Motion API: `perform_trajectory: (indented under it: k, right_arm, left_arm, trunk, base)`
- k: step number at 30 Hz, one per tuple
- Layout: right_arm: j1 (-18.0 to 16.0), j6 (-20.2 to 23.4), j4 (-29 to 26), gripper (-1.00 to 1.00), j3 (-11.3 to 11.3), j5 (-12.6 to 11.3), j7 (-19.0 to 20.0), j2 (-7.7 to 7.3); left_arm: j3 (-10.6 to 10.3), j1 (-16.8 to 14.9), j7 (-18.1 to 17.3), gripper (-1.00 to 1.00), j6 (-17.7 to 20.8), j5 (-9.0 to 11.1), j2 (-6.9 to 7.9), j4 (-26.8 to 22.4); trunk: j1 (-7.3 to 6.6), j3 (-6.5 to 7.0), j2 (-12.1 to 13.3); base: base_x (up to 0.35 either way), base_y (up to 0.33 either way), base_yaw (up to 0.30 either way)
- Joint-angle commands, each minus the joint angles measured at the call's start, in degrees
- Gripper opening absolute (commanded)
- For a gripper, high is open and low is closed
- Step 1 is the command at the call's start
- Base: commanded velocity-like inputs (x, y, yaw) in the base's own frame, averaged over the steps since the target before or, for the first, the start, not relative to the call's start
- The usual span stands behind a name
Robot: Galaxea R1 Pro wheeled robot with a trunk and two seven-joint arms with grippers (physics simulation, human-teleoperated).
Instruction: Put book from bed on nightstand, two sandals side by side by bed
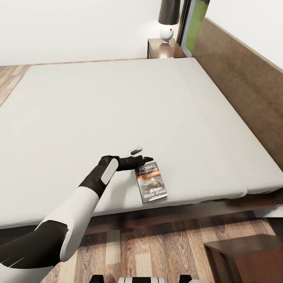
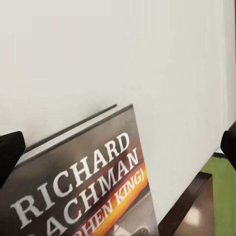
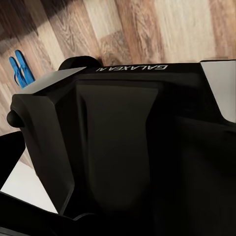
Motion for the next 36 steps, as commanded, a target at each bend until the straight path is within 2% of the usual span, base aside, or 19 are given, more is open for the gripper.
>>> perform_trajectory:
  k: [1,36]
  right_arm:
    - [-0.01,0.16,-0.05,1.0,-0.49,0.51,0.24,0.02]
    - [-0.01,0.16,-0.04,1.0,-0.49,0.51,0.17,-0.04]
  left_arm:
    - [0.01,-0.02,-0.08,1.0,0.23,0.02,0.0,-0.02]
    - [0.01,-0.02,-0.08,1.0,0.23,0.05,0.0,-0.18]
  trunk:
    - [-0.01,-0.03,-0.01]
    - [-0.01,-0.03,-0.01]
  base:
    - [-0.044,0.0,0.0]
    - [-0.032,0.0,0.0]
